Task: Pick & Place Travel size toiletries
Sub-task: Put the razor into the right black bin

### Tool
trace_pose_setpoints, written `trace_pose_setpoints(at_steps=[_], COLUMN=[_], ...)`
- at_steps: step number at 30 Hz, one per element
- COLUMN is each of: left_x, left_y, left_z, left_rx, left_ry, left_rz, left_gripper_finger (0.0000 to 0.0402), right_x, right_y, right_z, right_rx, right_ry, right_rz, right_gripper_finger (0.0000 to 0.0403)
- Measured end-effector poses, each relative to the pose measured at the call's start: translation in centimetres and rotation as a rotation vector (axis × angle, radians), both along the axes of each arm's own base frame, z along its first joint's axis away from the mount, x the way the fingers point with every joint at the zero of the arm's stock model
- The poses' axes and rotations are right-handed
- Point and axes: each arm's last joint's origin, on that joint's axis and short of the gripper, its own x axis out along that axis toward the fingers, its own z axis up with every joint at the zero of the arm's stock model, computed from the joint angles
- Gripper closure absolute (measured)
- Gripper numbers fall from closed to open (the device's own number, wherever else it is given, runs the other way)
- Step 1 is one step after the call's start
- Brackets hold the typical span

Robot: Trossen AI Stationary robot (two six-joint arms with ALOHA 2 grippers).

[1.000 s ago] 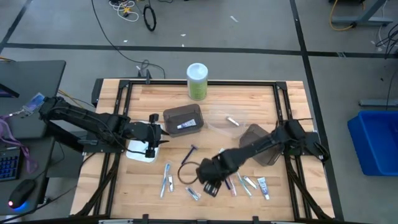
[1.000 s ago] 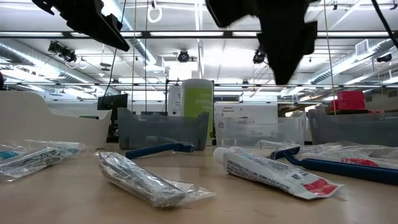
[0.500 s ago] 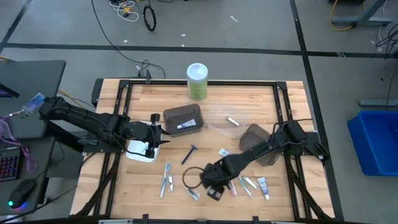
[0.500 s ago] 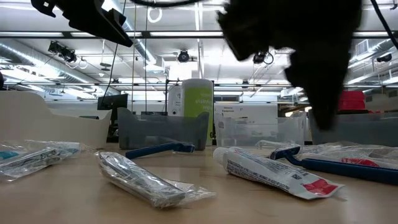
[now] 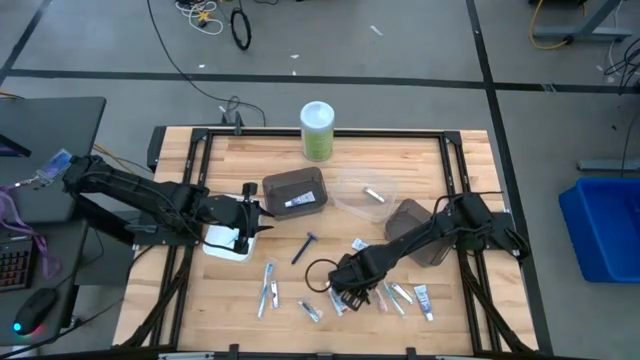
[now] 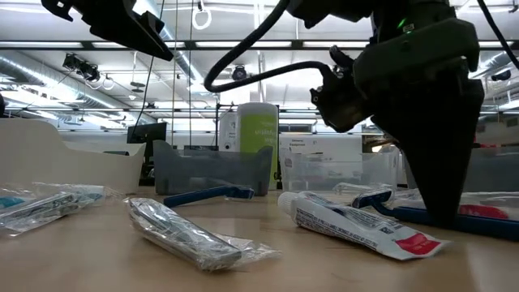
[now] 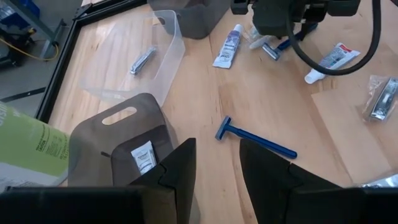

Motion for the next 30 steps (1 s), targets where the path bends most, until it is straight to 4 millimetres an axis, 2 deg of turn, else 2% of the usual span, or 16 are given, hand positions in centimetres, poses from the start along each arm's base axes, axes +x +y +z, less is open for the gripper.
trace_pose_setpoints(at_steps=[4, 9, 18, 24, 30], left_x=[0.0, 0.0, 0.0, 0.0, 0.0], left_y=[0.0, 0.0, 0.0, 0.0, 0.0], left_z=[0.0, 0.0, 0.0, 0.0, 0.0], left_rx=[-0.004, -0.005, -0.026, -0.042, -0.066], left_ry=[0.0, 0.0, -0.002, -0.005, -0.008], left_rz=[0.003, 0.004, 0.017, 0.028, 0.044], left_gripper_finger=[0.027, 0.027, 0.027, 0.027, 0.027], right_x=[-0.2, -0.2, 1.8, 3.1, 2.8], right_y=[-0.1, -0.5, -1.9, -2.7, -3.3], right_z=[-0.4, -0.4, 0.6, 2.7, 7.1], right_rx=[-0.007, -0.009, 0.046, 0.051, -0.083], right_ry=[-0.01, -0.009, -0.078, -0.098, 0.003], right_rz=[0.0, -0.01, 0.016, 0.045, 0.086], right_gripper_finger=[0.0231, 0.0285, 0.0373, 0.0379, 0.0379])
